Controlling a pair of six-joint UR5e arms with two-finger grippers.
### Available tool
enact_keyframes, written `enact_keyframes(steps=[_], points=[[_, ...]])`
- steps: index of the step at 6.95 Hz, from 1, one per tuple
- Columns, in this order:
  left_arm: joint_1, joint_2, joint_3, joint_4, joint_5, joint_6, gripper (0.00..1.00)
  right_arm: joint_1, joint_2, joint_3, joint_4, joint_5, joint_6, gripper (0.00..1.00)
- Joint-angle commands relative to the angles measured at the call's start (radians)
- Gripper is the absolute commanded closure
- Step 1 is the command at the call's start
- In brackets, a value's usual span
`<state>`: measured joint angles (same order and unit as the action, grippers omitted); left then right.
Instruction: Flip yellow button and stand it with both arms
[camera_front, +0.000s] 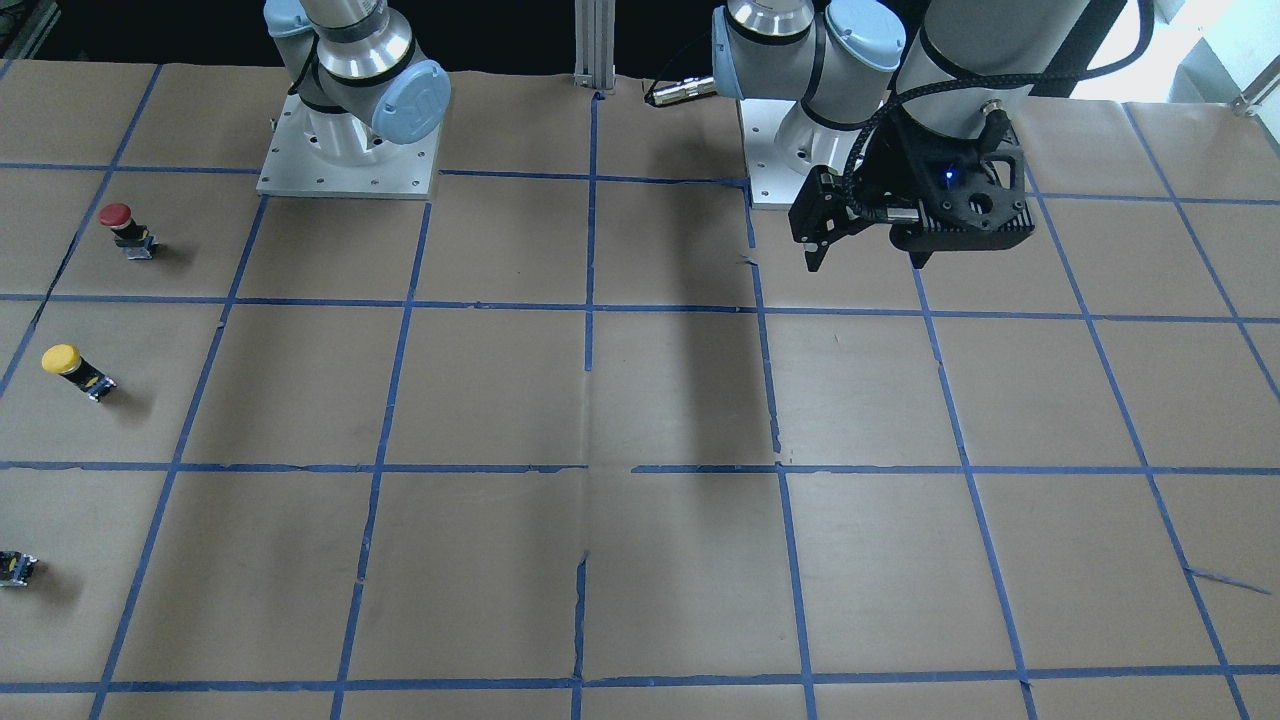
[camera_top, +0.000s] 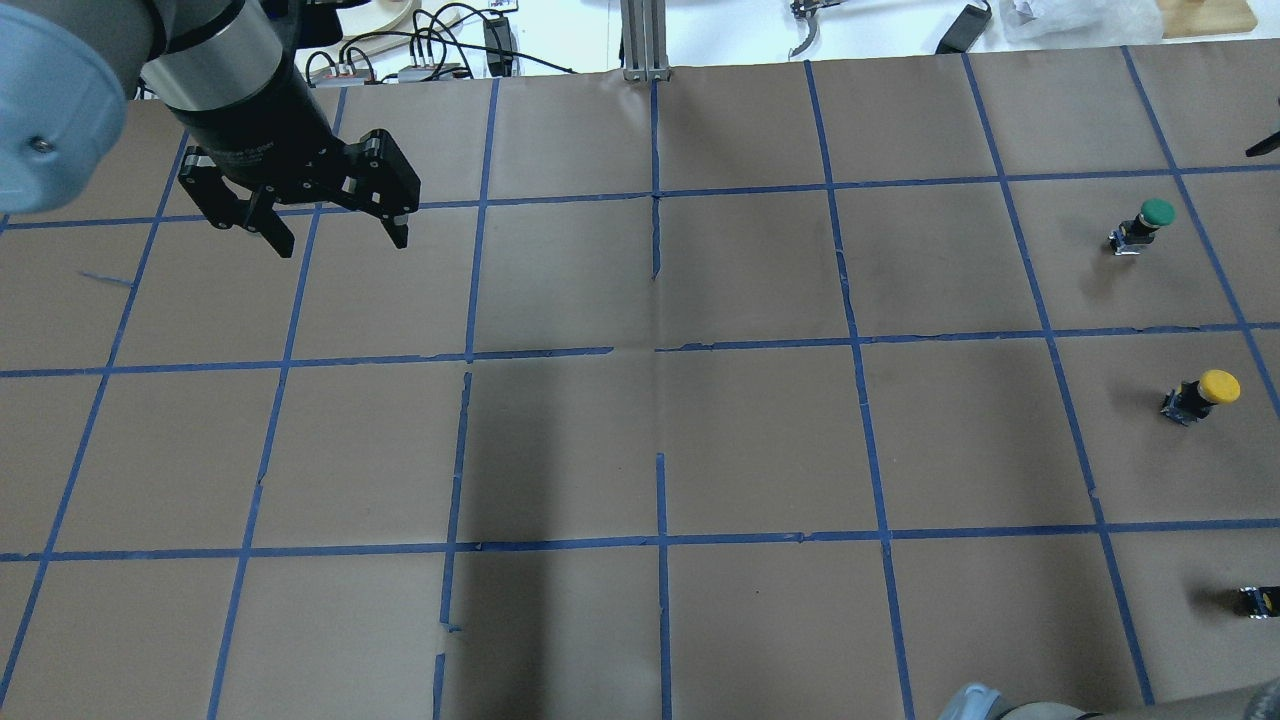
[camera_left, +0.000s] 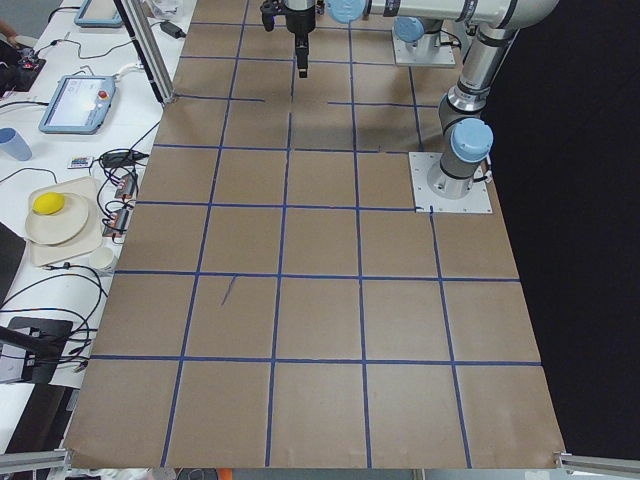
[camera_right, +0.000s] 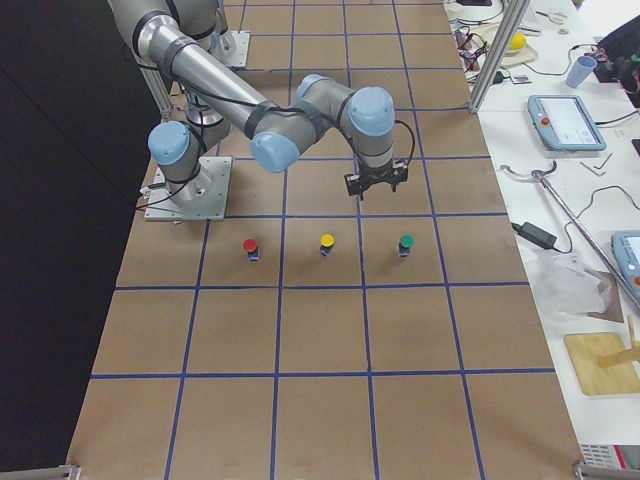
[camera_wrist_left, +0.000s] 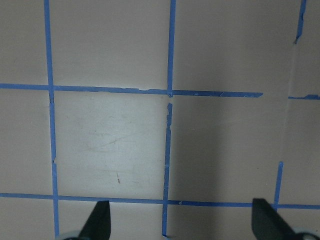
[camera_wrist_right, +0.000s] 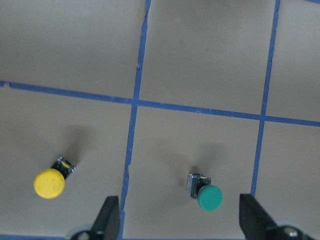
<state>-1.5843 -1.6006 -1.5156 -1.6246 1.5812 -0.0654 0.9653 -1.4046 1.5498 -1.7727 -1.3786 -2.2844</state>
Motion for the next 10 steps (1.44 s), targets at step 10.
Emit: enact_keyframes(steps=[10], points=[[-0.005,0.041,0.000,0.002,-0.015,-0.001,0.00,0.644,-0.094,-0.125,0.168,-0.183,2.046,0.13]])
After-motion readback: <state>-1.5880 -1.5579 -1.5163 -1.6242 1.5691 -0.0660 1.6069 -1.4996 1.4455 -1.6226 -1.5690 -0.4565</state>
